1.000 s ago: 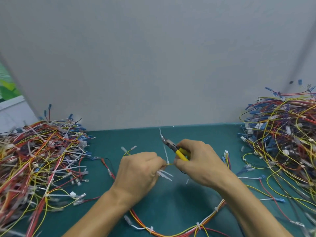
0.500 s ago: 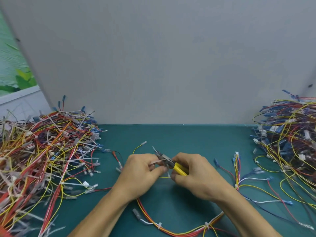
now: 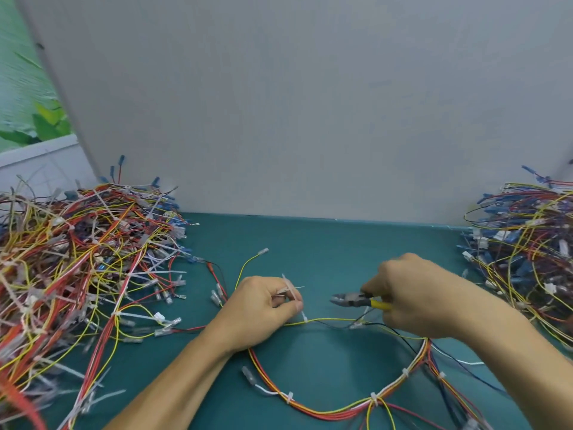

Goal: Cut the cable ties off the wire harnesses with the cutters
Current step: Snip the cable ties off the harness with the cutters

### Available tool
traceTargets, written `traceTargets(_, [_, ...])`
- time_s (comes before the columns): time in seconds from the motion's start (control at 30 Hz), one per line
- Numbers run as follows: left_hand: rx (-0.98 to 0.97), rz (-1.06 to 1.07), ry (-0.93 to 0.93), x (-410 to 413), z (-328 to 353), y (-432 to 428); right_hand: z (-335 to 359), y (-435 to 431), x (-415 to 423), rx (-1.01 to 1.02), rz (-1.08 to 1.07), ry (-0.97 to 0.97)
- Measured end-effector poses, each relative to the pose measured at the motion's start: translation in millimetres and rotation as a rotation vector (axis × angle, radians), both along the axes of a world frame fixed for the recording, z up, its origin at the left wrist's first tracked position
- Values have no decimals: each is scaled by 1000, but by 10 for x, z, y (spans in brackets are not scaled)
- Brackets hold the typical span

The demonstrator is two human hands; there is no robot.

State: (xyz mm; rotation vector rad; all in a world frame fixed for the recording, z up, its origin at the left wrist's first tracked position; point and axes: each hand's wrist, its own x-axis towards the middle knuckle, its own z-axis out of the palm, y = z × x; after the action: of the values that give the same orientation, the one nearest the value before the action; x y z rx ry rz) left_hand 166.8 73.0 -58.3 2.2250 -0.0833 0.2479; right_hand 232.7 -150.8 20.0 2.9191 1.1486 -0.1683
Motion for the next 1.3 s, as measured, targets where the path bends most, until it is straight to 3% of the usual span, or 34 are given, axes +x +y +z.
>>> traceTargets(0.23, [-79, -10, -4, -20, 2, 3, -211, 140, -24, -60, 138, -64])
traceTargets(1.0, [-55, 20, -3, -1, 0, 13, -257, 246, 10, -76, 182, -12])
traceTargets(1.3, [-192, -17, 112, 25, -7, 29, -186, 262, -3, -66, 179, 5])
